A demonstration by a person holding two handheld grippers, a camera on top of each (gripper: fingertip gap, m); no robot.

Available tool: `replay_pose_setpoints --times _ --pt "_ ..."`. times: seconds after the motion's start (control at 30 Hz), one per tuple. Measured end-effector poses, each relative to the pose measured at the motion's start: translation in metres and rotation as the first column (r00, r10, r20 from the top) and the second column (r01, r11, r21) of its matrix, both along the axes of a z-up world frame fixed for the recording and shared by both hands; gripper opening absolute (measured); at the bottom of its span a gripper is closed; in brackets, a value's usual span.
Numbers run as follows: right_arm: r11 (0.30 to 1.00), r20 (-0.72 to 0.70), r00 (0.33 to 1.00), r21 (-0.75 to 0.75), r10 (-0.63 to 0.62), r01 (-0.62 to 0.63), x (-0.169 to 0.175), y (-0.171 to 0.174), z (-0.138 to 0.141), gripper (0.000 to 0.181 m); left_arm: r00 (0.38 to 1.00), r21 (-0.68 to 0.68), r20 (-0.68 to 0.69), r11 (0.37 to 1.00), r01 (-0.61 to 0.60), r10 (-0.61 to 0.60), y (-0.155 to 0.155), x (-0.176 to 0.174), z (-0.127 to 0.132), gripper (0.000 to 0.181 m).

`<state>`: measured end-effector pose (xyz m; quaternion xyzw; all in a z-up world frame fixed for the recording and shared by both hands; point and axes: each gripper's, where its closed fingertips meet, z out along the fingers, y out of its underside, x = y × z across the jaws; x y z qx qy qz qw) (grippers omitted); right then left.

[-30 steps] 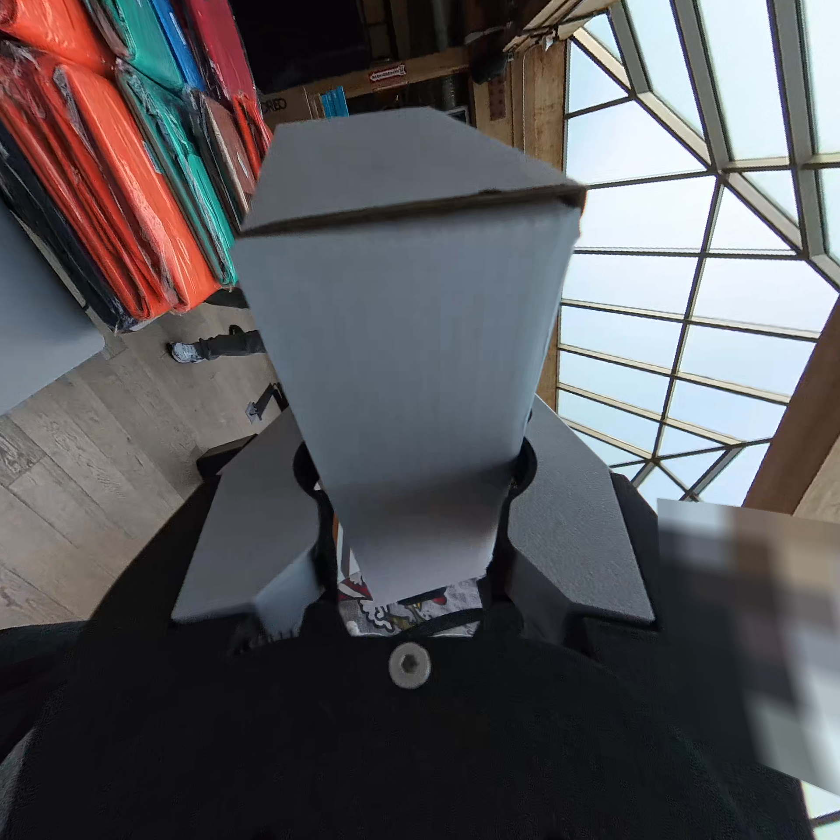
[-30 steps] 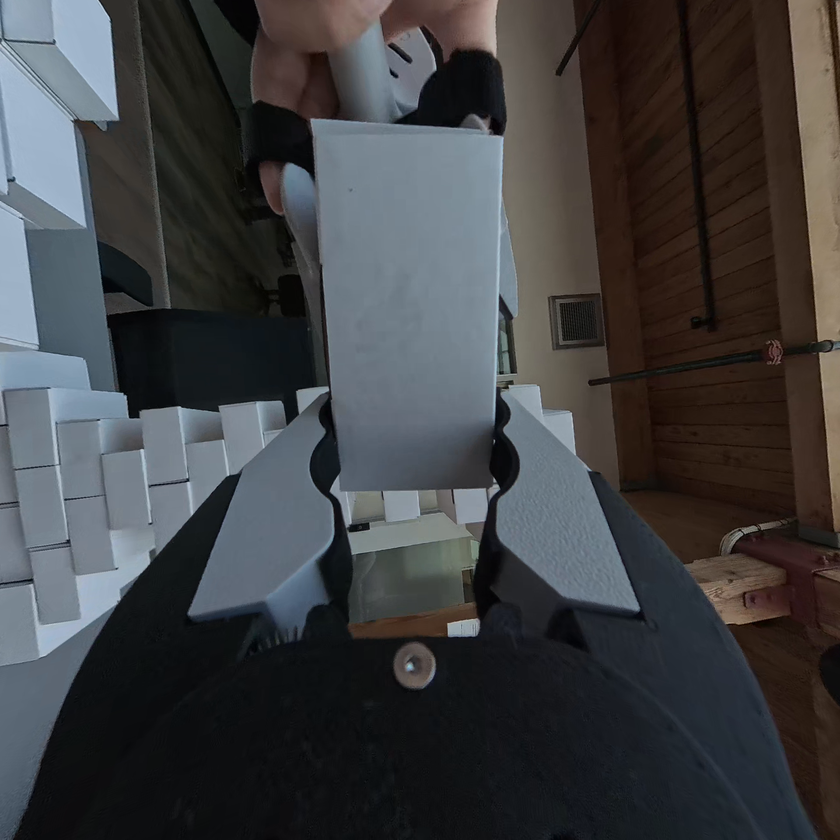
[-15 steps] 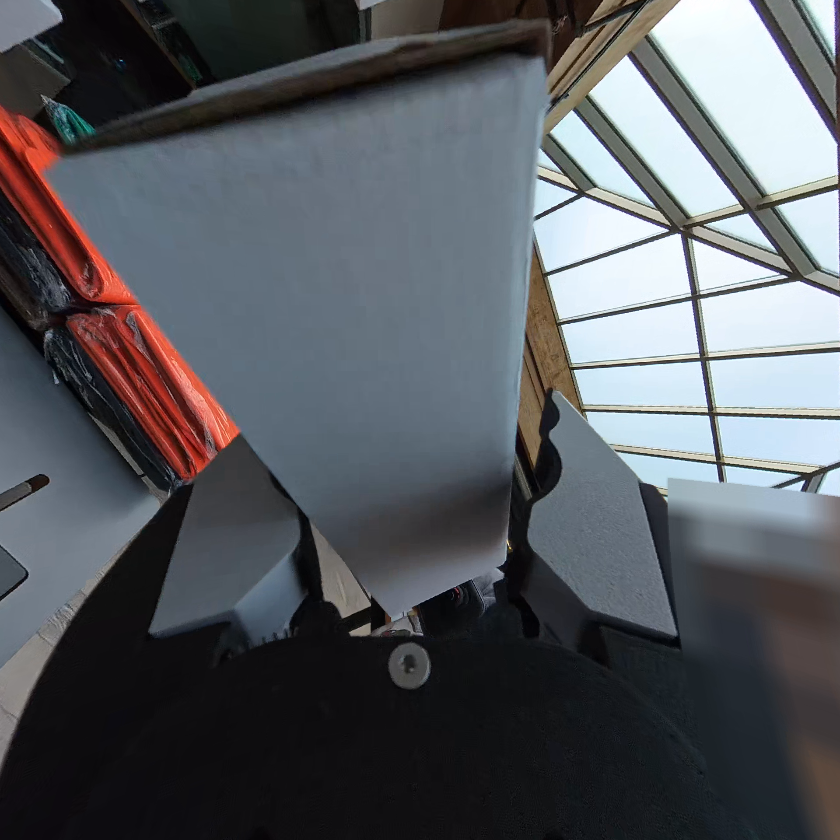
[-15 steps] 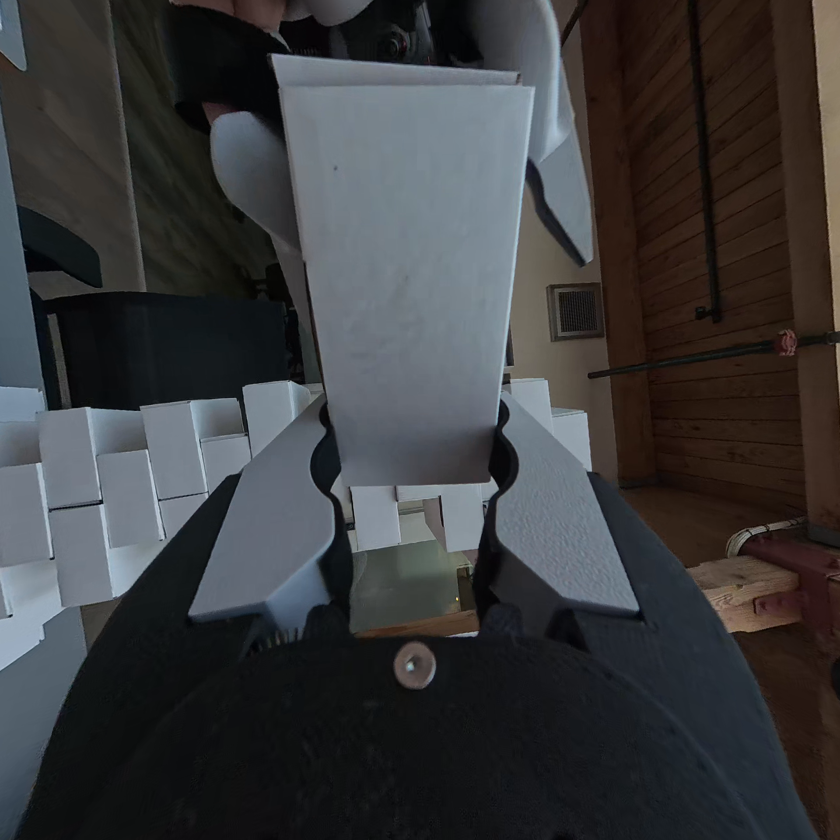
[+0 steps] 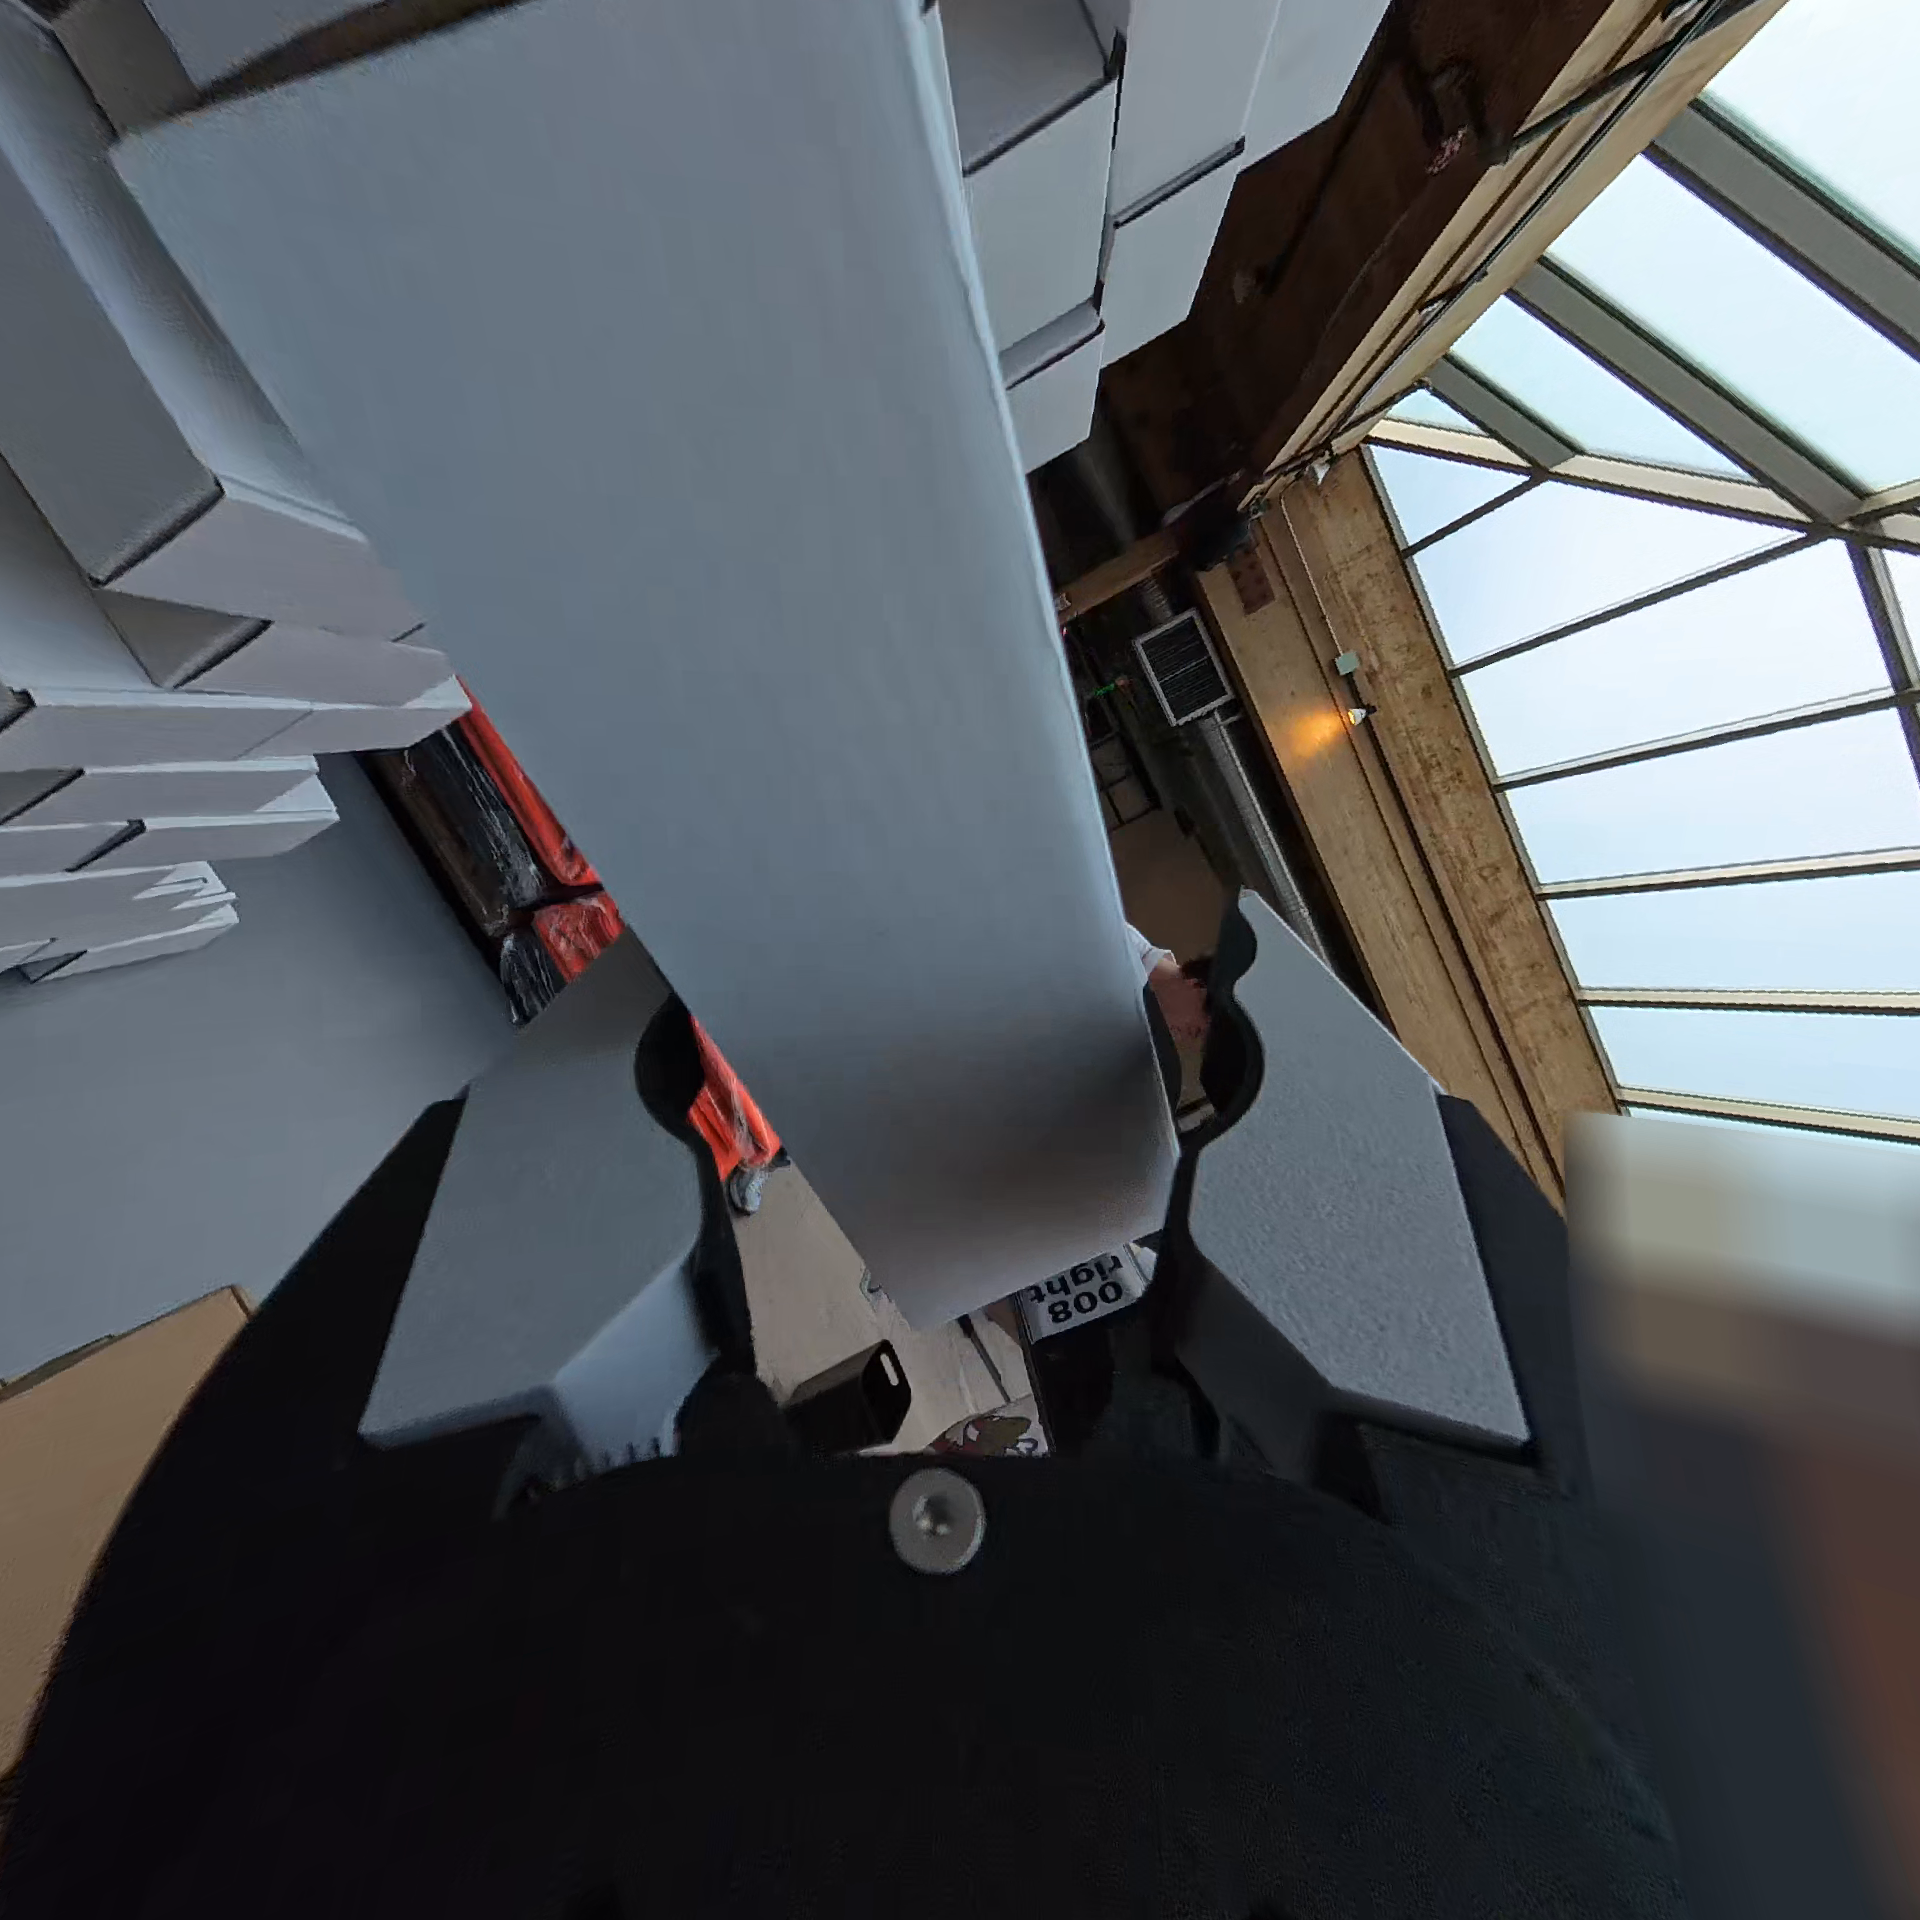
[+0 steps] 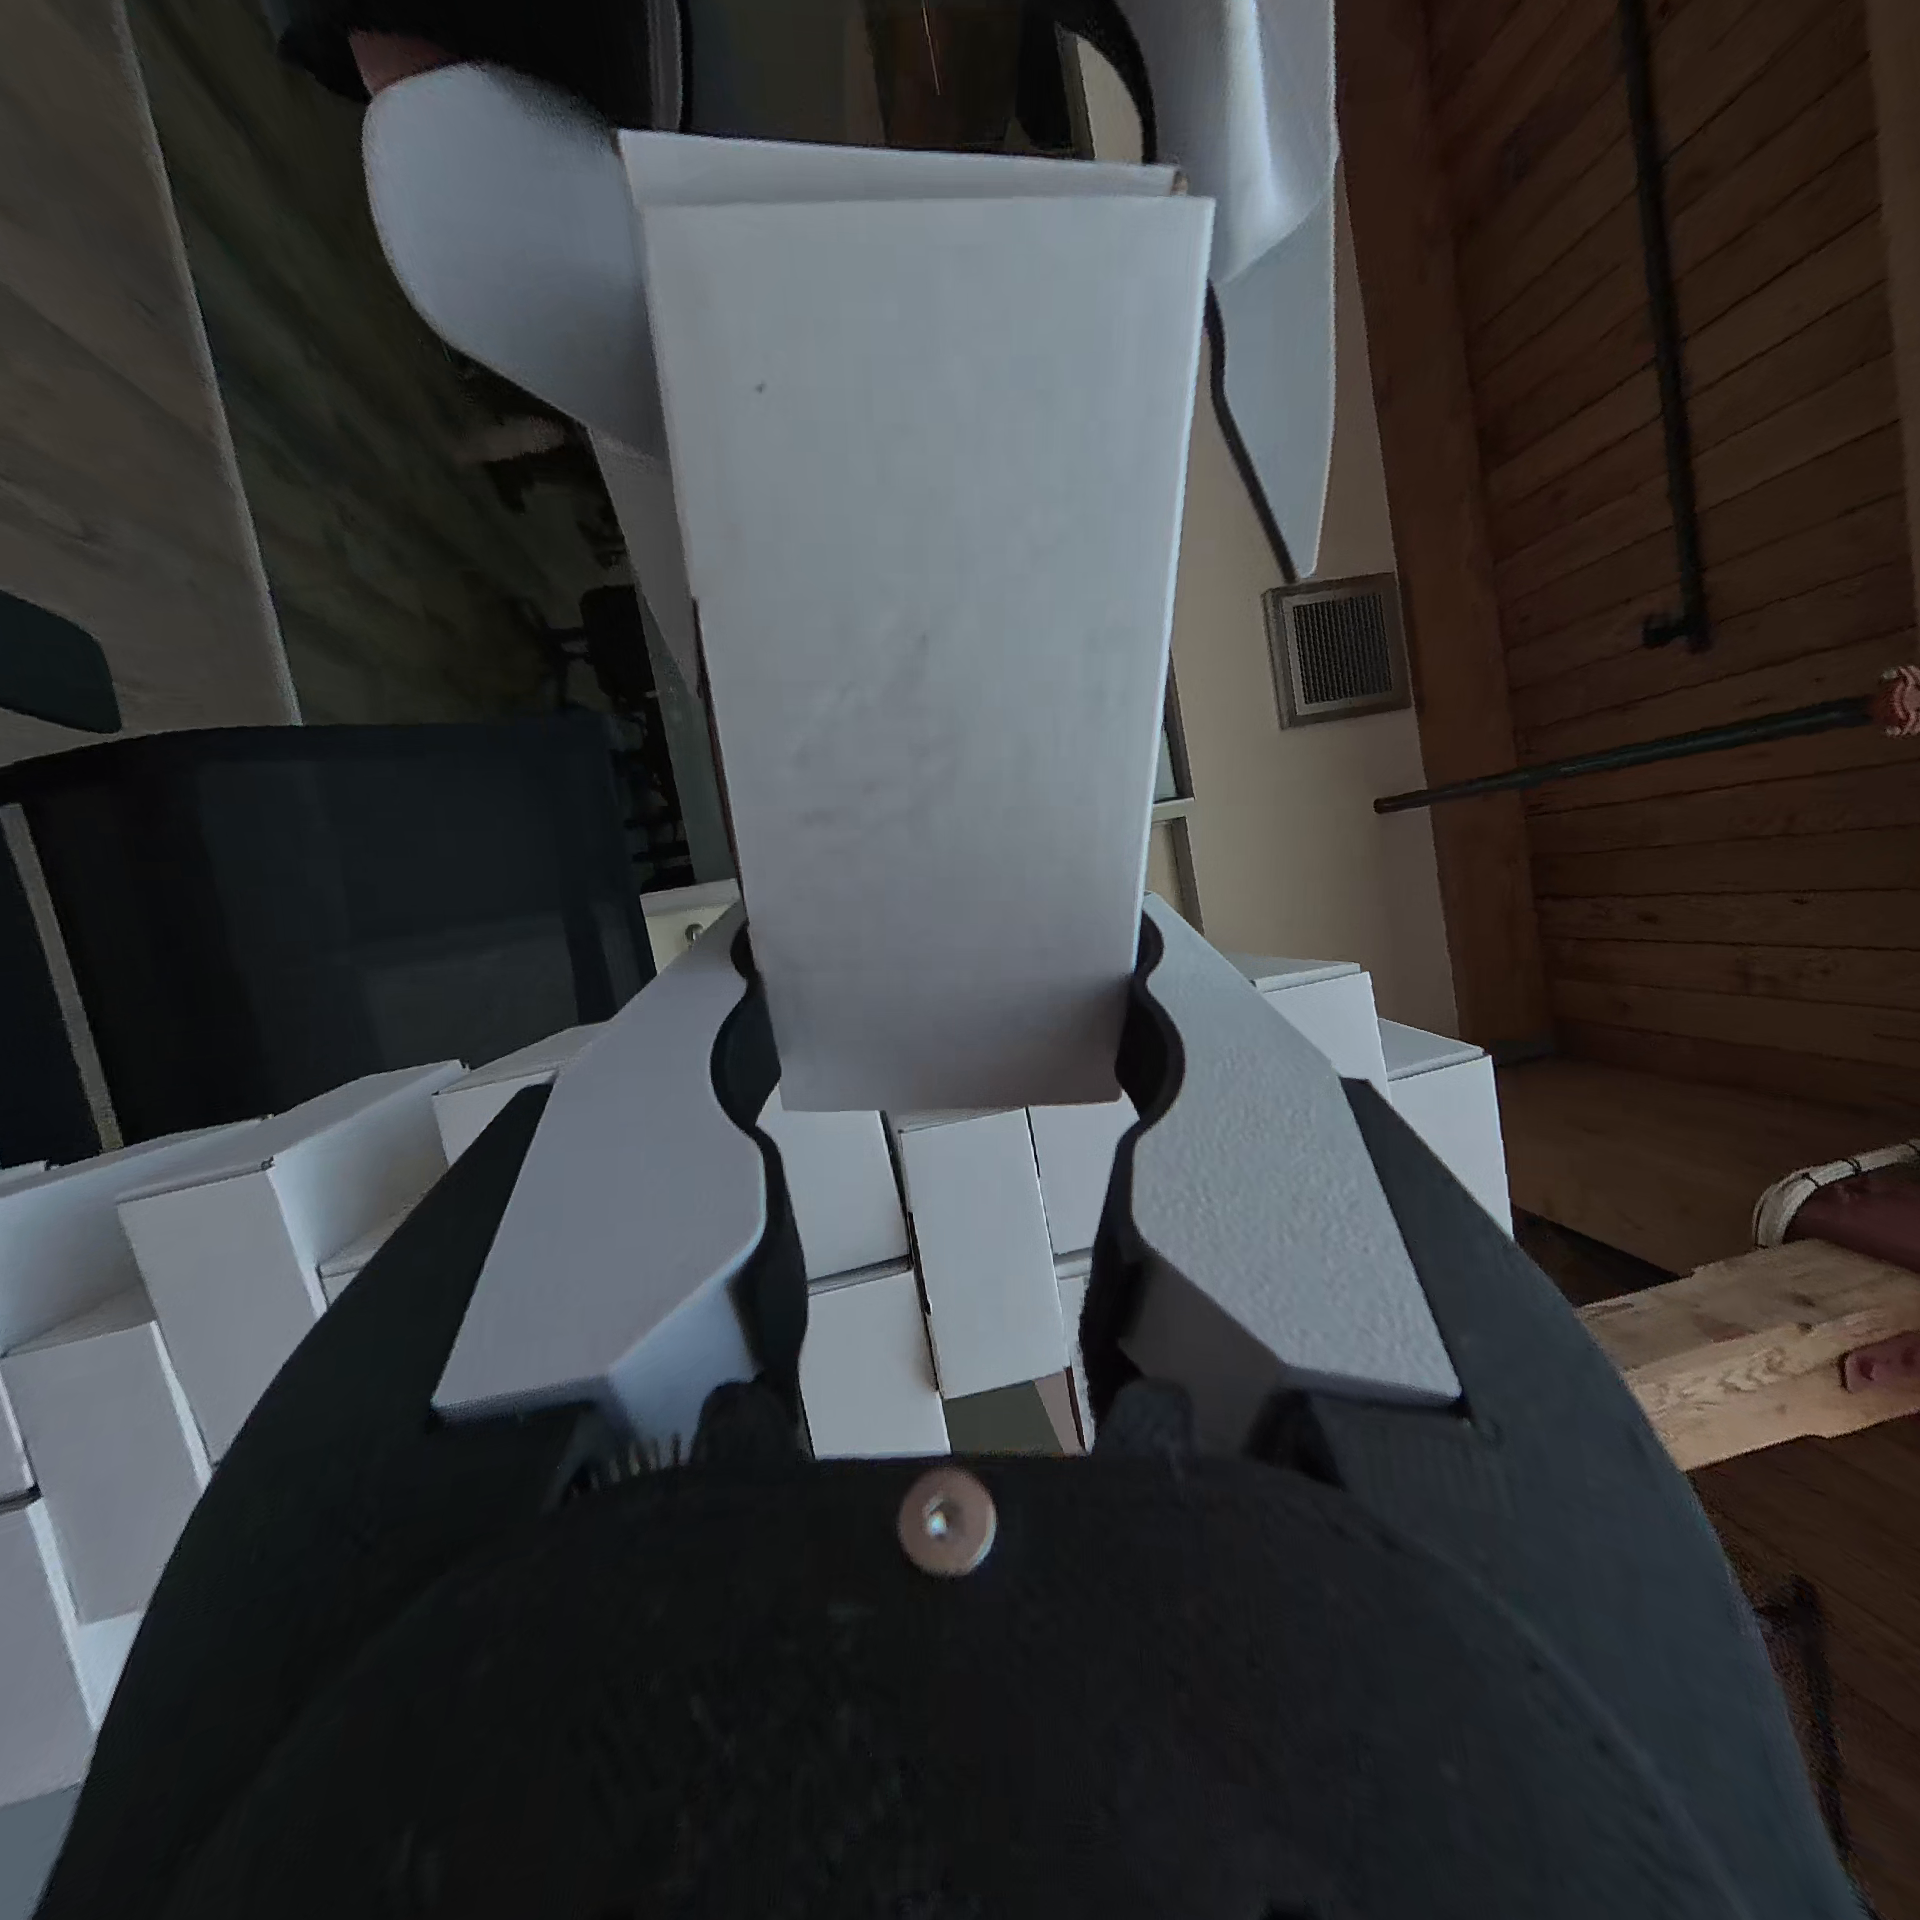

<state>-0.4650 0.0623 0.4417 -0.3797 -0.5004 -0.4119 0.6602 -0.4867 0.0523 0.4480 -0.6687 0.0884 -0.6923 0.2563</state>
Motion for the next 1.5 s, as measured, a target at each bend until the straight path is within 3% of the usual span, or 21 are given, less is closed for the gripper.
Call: replay_pose_setpoints --times 0.07,0.1,0.3,0.37,0.43,0.53,0.63,0.77,0.87,1.03,1.2,1.5 --pt "1.0 -0.007 1.0 0.007 0.025 -0.025 -0.001 0.006 0.005 0.065 1.0 0.012 0.017 1.0 -0.024 0.024 0.008 -0.003 0.004 0.09" --pt "0.999 -0.002 0.999 0.013 0.036 -0.036 -0.001 0.008 0.006 0.065 0.999 0.015 0.031 0.999 -0.03 0.029 0.011 -0.003 0.006 0.077" --pt "0.987 0.027 0.987 0.0 0.161 -0.161 -0.003 0.013 0.004 0.066 0.998 -0.041 0.051 0.998 0.037 -0.035 0.025 0.002 0.004 0.075" --pt "0.981 -0.071 0.982 -0.075 0.176 -0.181 0.006 0.013 0.005 0.093 0.999 -0.031 0.022 0.999 0.027 -0.026 0.031 0.0 0.003 0.074" --pt "0.958 -0.171 0.973 -0.21 0.158 -0.193 0.027 0.007 -0.004 0.098 1.0 -0.018 0.018 1.0 0.014 -0.014 0.037 -0.003 0.008 0.074" --pt "0.865 -0.371 0.912 -0.385 0.174 -0.321 0.075 -0.018 -0.015 0.095 0.992 -0.026 0.118 0.999 0.039 -0.036 0.048 -0.011 0.029 0.074" --pt "0.827 -0.488 0.857 -0.403 0.168 -0.392 0.14 -0.03 0.004 0.091 0.989 -0.062 0.131 0.996 0.072 -0.063 0.077 -0.012 0.045 0.074" --pt "0.872 -0.573 0.816 -0.357 0.079 -0.335 0.227 -0.02 0.044 0.087 0.972 -0.099 0.21 0.986 0.131 -0.108 0.128 -0.01 0.083 0.073" --pt "0.883 -0.623 0.782 -0.361 0.013 -0.301 0.262 -0.017 0.058 0.087 0.975 -0.099 0.194 0.987 0.129 -0.108 0.161 -0.002 0.102 0.073" --pt "0.92 -0.61 0.792 -0.332 -0.039 -0.21 0.287 -0.013 0.08 0.086 0.97 -0.149 0.201 0.974 0.17 -0.138 0.192 0.019 0.122 0.073" --pt "0.915 -0.642 0.764 -0.346 -0.069 -0.207 0.301 -0.001 0.092 0.086 0.97 -0.162 0.187 0.969 0.187 -0.156 0.211 0.038 0.131 0.073" --pt "0.909 -0.68 0.724 -0.367 -0.115 -0.2 0.323 0.01 0.088 0.086 0.964 -0.194 0.195 0.956 0.221 -0.183 0.228 0.057 0.121 0.073"
